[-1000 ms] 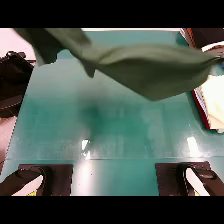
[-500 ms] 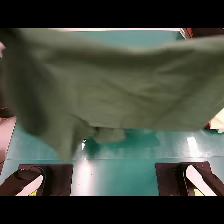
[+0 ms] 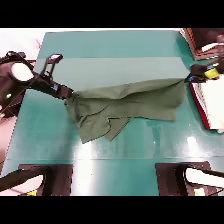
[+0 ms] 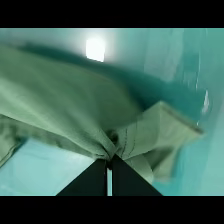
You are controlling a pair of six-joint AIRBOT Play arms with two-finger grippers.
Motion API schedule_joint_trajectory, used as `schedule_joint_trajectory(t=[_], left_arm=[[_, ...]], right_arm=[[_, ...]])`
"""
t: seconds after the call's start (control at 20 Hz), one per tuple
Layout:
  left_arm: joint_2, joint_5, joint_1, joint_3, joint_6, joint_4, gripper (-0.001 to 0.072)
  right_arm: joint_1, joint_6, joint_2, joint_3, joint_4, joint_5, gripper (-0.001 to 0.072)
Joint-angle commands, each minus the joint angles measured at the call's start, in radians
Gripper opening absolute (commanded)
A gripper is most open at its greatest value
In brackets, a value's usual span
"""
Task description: Fold the shirts.
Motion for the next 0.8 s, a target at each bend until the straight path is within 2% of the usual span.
schedule_joint_trajectory(t=[0.0, 0.05, 0.1, 0.25, 0.4, 0.6, 0.75], left_arm=[[-0.137, 0.09, 0.094, 0.097, -0.008, -0.074, 0.0122], [-0.145, 0.092, 0.127, 0.145, -0.01, -0.1, 0.0472], [-0.147, 0.083, 0.166, 0.194, -0.025, -0.123, 0.0613], [-0.139, -0.058, 0.291, 0.293, -0.024, -0.16, 0.0605], [-0.103, -0.172, 0.375, 0.185, -0.019, -0.161, 0.0605], [0.017, -0.074, 0.38, -0.185, -0.01, -0.209, 0.0605], [0.069, -0.011, 0.379, -0.422, 0.084, -0.386, 0.0604]], right_arm=[[0.035, 0.012, -0.143, 0.069, -0.025, -0.089, 0.0024], [0.034, 0.011, -0.167, 0.114, -0.006, -0.088, 0.0175], [0.023, 0.012, -0.182, 0.157, 0.021, -0.081, 0.0327], [-0.01, 0.01, -0.169, 0.211, 0.1, -0.015, 0.0325], [-0.019, -0.014, -0.066, 0.102, 0.1, 0.006, 0.0324], [-0.014, -0.015, 0.094, -0.136, 0.103, -0.062, 0.0324], [-0.015, -0.015, 0.171, -0.255, 0.119, -0.125, 0.0324]])
